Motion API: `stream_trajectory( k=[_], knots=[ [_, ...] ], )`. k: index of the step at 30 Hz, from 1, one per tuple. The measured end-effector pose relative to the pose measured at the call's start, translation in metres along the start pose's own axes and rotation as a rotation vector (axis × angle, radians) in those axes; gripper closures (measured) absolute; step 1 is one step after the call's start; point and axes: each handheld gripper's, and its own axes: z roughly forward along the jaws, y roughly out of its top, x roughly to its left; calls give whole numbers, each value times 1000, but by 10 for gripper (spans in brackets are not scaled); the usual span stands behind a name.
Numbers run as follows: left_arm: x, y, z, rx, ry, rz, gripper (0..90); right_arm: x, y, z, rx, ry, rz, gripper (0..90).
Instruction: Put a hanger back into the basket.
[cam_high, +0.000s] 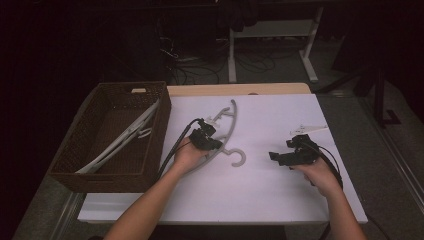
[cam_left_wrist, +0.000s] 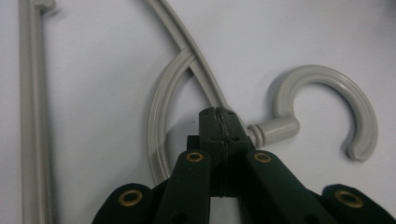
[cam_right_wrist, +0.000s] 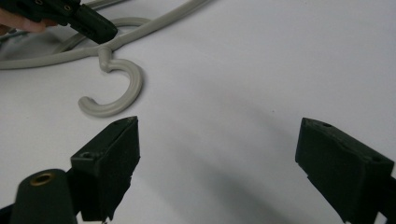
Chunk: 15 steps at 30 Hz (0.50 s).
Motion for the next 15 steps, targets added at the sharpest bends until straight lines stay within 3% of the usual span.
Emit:
stream_trajectory(
  k=[13,15],
  knots=[
    [-42,-2,7,15,-142,99,900,0,0,0,0,1,1,132],
    [-47,-3,7,13,-150,109,900,0,0,0,-1,1,1,132]
  ],
)
